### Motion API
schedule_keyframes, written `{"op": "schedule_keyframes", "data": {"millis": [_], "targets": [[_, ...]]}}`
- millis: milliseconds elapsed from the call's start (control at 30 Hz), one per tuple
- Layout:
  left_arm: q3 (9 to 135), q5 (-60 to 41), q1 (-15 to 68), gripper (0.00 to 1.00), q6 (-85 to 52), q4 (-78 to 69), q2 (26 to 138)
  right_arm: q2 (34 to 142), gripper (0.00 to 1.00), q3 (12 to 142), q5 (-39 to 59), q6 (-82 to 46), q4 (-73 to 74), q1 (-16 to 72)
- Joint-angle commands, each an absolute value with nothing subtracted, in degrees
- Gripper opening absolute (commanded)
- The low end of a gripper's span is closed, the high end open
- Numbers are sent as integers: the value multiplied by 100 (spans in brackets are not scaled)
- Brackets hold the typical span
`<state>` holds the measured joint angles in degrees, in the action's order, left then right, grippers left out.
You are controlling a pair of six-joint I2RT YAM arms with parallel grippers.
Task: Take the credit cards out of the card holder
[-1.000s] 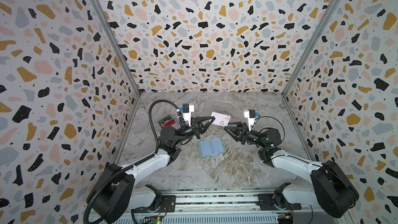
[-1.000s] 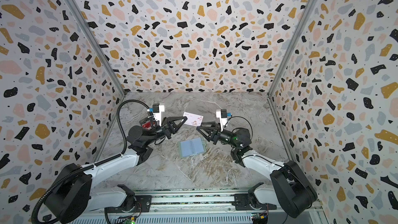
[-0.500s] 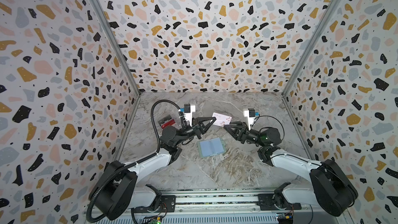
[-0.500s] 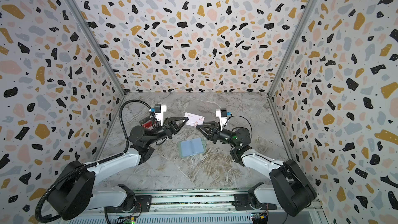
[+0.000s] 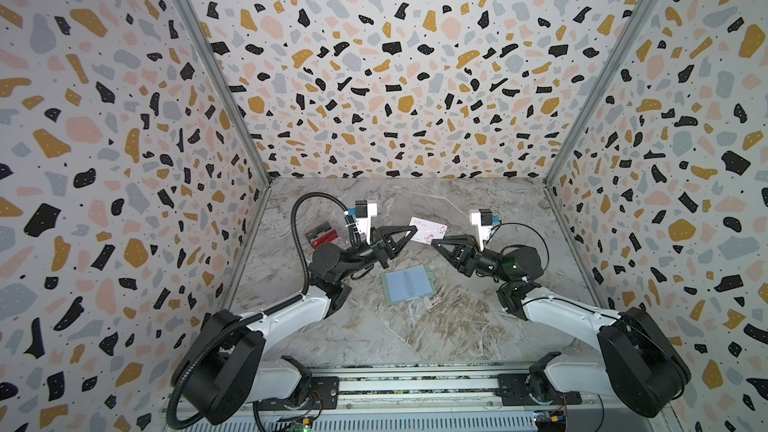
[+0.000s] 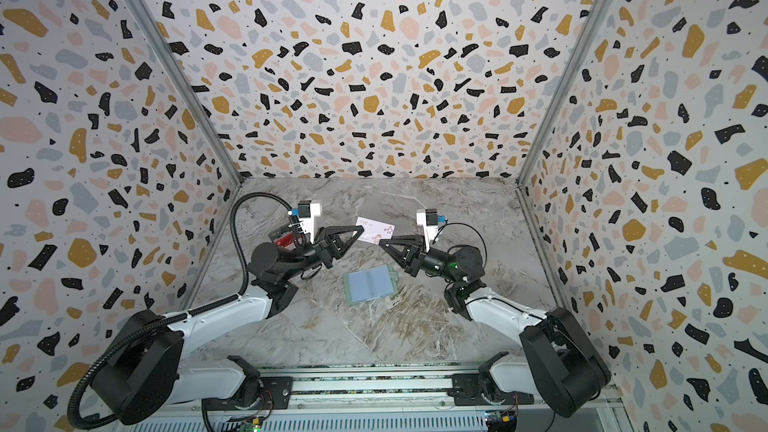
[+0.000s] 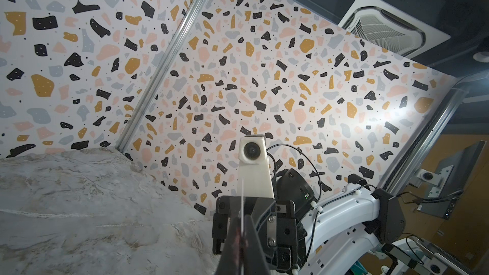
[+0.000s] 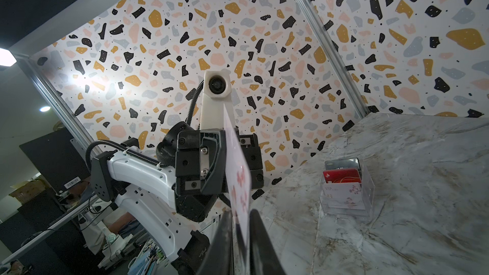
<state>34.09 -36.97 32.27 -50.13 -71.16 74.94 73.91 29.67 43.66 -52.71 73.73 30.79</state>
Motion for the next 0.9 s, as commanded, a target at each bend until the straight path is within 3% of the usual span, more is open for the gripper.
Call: {"op": "schedule_keyframes", "data": {"millis": [0, 167, 300, 500, 867], "targets": [[3322, -3688, 3252, 4, -4871, -7419, 7403, 7373, 11, 3208, 4368, -5288, 7554, 3096], [3244, -3516, 3252, 30, -4577, -7045, 7223, 7380, 5, 3178, 4377, -5265, 7557, 3101], [3208, -3442, 3252, 42, -4326, -6705, 7066, 7363, 1, 3133, 4390, -5223, 7533, 3095], [3299, -3207, 3252, 50, -3772, -5612, 6789, 7299, 0, 3085, 4391, -5040, 7185, 3090], [3675, -2596, 3251, 54, -2507, -3313, 6340, 7025, 0, 3001, 4403, -4535, 6336, 3084]]}}
